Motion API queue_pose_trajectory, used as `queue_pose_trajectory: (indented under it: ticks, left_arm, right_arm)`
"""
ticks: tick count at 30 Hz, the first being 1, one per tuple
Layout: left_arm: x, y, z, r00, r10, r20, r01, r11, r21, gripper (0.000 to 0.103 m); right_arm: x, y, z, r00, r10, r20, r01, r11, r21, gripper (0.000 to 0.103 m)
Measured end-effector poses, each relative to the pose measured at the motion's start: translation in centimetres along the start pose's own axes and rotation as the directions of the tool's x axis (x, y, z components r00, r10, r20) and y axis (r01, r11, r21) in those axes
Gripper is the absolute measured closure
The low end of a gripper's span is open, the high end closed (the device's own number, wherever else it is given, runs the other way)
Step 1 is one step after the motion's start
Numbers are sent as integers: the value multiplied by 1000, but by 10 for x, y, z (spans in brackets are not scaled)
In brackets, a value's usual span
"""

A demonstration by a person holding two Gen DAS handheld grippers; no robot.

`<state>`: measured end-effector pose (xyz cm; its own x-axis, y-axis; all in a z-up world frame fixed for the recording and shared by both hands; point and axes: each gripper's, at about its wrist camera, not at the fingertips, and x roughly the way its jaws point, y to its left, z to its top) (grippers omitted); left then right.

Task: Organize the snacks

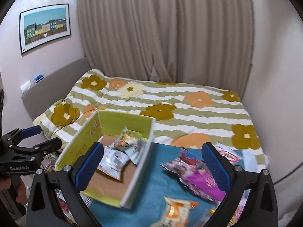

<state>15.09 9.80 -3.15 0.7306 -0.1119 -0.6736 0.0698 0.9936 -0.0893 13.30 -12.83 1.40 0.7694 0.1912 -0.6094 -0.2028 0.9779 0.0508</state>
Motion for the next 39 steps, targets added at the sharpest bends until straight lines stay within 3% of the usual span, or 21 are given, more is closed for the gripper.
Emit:
queue_pose_trajectory:
  ticks: [10, 17, 25, 39]
  left_arm:
    - [-26, -77, -60, 998, -63, -27, 63, 998, 15, 0]
    - [-9, -119, -92, 991, -95, -91, 98, 995, 28, 0]
    - [37, -156, -108, 973, -132, -188, 150, 985, 85, 0]
    - [155, -200, -141, 916, -162, -367, 238, 956, 174, 1]
  right_arm:
    - [-74, -68, -63, 997, -75, 2, 75, 994, 79, 0]
    - [-92, -101, -111, 996, -83, -39, 87, 988, 129, 0]
    - [-77, -122, -166, 991, -53, -126, 75, 982, 176, 0]
    - [-13, -119, -248, 968, 7, -252, 42, 981, 192, 0]
